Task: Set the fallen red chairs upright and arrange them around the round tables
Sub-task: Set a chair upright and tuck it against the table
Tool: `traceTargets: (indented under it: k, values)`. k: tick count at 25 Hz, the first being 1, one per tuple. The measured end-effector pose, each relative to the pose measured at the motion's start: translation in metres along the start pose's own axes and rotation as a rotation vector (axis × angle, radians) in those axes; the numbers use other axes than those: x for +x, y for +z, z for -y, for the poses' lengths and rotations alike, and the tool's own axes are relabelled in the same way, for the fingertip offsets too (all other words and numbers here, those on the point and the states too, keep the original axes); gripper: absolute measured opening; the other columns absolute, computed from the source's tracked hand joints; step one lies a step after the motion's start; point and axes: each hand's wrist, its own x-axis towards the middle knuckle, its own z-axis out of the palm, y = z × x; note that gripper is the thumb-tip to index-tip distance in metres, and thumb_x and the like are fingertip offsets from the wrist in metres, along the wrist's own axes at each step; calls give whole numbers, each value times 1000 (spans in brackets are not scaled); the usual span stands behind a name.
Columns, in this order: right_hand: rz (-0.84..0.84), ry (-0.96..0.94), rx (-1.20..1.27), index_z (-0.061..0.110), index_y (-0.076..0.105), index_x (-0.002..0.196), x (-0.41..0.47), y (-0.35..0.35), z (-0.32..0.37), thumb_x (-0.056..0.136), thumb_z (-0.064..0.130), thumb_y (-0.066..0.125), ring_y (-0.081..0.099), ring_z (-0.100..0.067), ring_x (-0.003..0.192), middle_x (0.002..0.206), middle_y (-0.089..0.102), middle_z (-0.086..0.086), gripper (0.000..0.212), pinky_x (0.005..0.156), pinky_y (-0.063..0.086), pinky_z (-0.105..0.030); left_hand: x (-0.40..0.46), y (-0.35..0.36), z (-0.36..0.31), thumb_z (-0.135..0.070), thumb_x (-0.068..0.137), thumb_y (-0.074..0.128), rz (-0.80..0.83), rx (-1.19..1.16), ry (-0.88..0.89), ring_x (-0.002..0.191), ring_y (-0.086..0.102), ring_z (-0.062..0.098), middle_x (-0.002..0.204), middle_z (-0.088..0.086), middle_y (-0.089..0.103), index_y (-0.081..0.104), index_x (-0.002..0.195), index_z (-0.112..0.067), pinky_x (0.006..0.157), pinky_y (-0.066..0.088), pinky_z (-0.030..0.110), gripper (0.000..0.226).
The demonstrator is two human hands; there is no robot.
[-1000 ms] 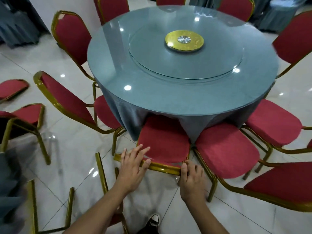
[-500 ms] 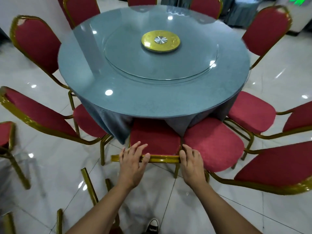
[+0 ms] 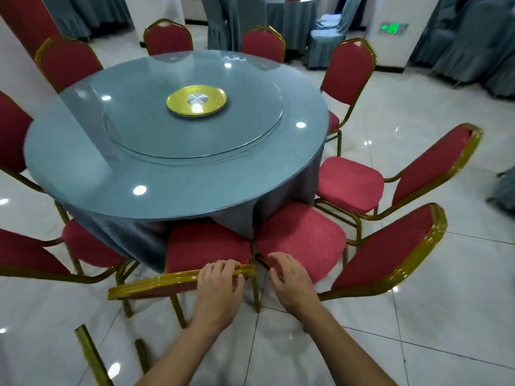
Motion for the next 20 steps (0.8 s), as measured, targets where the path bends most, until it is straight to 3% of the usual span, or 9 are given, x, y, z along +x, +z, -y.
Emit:
traceTargets:
  k: [4, 10, 16, 20]
  values:
    - [-123, 30, -12, 27, 52, 137, -18, -75, -76, 101, 29, 49, 50, -14, 119, 133, 55, 6, 36, 105, 42, -35, -1, 40, -103, -38, 99, 46, 74, -36, 81, 114, 49, 12, 119, -13, 56, 55, 122, -33, 105, 34, 31, 25]
    - [-253, 61, -73, 36, 50, 134, -37, -168, -195, 101, 36, 48, 52, -8, 115, 129, 58, 12, 33, 101, 44, -31, -3, 93, -250, -42, 99, 42, 121, -113, 161, 113, 47, 7, 119, -19, 54, 53, 122, -37, 104, 30, 28, 26]
    - [-366, 66, -118, 38, 52, 124, -25, -230, -273, 97, 29, 59, 48, -2, 103, 120, 63, 12, 29, 95, 38, -25, 18, 136, -336, -46, 98, 33, 217, -178, 199, 116, 41, 3, 124, -22, 48, 46, 126, -40, 107, 28, 28, 32]
    - [-357, 48, -118, 33, 55, 126, 16, -270, -316, 98, 29, 58, 56, -8, 106, 118, 64, 11, 28, 98, 43, -28, 66, 164, -381, -44, 100, 36, 237, -230, 187, 114, 40, 4, 125, -20, 47, 45, 130, -39, 106, 30, 29, 31]
